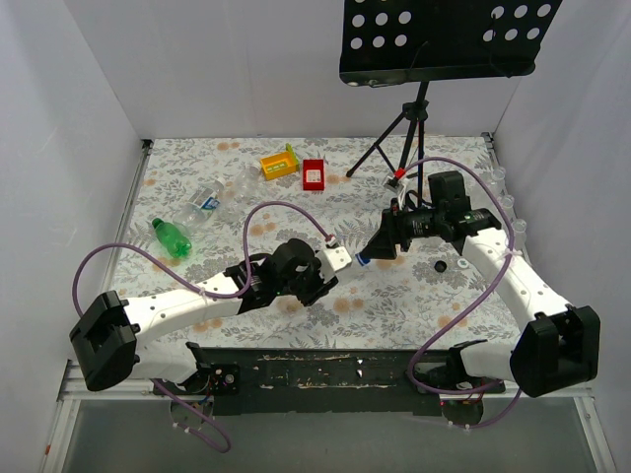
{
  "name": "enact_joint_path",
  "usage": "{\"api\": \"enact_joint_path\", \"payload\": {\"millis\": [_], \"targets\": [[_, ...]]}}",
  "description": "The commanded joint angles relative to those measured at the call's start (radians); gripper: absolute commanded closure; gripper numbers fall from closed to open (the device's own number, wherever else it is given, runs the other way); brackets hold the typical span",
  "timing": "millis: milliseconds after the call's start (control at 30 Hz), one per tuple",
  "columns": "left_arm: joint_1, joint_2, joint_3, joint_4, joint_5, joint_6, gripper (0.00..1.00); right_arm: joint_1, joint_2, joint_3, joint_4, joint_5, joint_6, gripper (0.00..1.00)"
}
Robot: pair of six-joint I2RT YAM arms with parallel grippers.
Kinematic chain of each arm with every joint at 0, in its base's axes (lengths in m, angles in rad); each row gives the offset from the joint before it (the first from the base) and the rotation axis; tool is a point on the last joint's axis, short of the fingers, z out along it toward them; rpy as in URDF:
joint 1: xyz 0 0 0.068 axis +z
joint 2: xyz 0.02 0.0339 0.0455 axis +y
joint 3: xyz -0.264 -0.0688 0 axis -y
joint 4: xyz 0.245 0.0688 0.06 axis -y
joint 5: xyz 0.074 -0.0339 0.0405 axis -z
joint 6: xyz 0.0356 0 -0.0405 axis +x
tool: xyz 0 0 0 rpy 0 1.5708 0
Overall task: Unscrew the bottle caps
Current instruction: Unscrew the bottle cap from the plastic bottle.
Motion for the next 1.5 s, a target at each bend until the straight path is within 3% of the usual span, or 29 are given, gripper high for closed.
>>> {"api": "enact_joint_path", "payload": {"millis": [0,500,800,933,1133,1200,1300,1467], "targets": [[-0.007,-0.010,0.033,0.030,-0.034,-0.007,0.95,0.009,0.009,-0.001,0.006,0.028,0.014,0.26],[-0.010,-0.009,0.041,0.041,-0.055,-0.017,0.95,0.035,0.033,0.003,-0.011,-0.016,0.014,0.47],[-0.008,-0.023,0.032,0.046,-0.086,-0.031,0.95,0.046,0.032,0.019,-0.034,-0.072,-0.068,0.87],[-0.007,-0.070,-0.011,0.062,0.006,-0.037,0.95,0.047,0.033,0.064,-0.144,-0.170,-0.309,0.95],[0.036,-0.124,-0.034,0.009,0.392,-0.042,0.95,0.118,0.093,0.255,-0.533,-0.124,-0.935,0.96],[0.056,-0.128,-0.037,-0.011,0.503,-0.045,0.94,0.146,0.087,0.289,-0.586,-0.098,-1.127,0.96],[0.099,-0.127,-0.036,-0.045,0.644,-0.048,0.94,0.176,0.059,0.309,-0.566,-0.058,-1.253,0.95],[0.168,-0.118,-0.013,-0.074,0.753,-0.050,0.94,0.199,0.081,0.360,-0.549,-0.032,-1.283,0.94]]}}
